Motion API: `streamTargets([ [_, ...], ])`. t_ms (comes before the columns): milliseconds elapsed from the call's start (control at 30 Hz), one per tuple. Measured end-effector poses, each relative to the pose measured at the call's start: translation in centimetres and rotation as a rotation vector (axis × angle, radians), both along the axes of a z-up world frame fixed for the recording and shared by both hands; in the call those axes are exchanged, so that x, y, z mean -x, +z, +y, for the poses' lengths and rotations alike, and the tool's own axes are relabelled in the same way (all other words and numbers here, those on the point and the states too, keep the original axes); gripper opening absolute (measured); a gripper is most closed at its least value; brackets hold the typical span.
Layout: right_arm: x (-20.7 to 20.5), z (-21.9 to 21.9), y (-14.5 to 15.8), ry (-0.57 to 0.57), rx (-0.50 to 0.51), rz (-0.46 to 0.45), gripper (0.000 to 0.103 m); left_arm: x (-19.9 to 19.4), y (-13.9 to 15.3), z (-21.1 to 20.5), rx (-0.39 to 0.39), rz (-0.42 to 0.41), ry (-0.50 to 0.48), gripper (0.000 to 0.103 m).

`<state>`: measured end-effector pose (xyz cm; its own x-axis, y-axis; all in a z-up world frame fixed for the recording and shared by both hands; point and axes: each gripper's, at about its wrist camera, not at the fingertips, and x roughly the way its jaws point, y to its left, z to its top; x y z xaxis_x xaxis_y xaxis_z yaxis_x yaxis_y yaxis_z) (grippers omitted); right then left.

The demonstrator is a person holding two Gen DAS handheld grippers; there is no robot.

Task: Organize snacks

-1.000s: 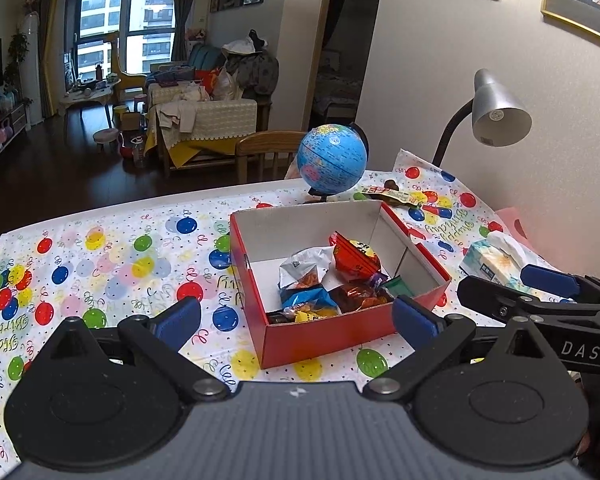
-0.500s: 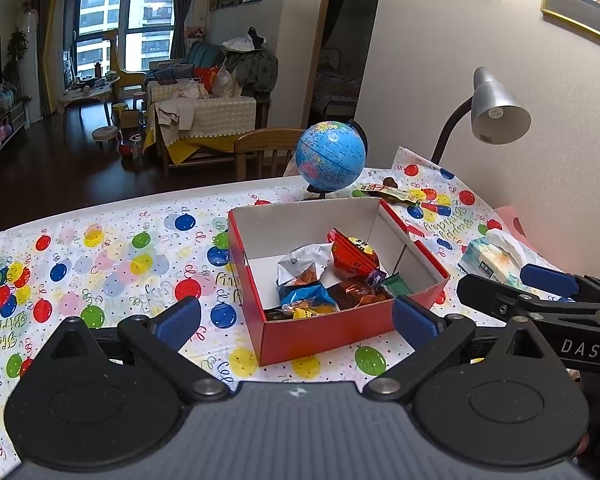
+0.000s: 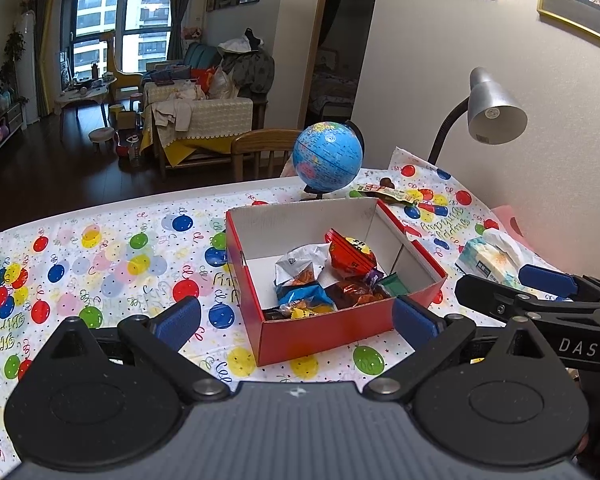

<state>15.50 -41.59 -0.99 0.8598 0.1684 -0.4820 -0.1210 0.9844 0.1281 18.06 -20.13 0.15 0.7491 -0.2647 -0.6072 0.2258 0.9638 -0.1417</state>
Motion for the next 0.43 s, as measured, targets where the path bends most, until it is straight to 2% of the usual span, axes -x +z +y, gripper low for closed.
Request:
streamTargets([
  [433,0.23,-0.16,-0.48,-0.006,0.002,0.006,0.103,0.06,-0.09,0.41,0.01,0.011,-0.005,0.103],
])
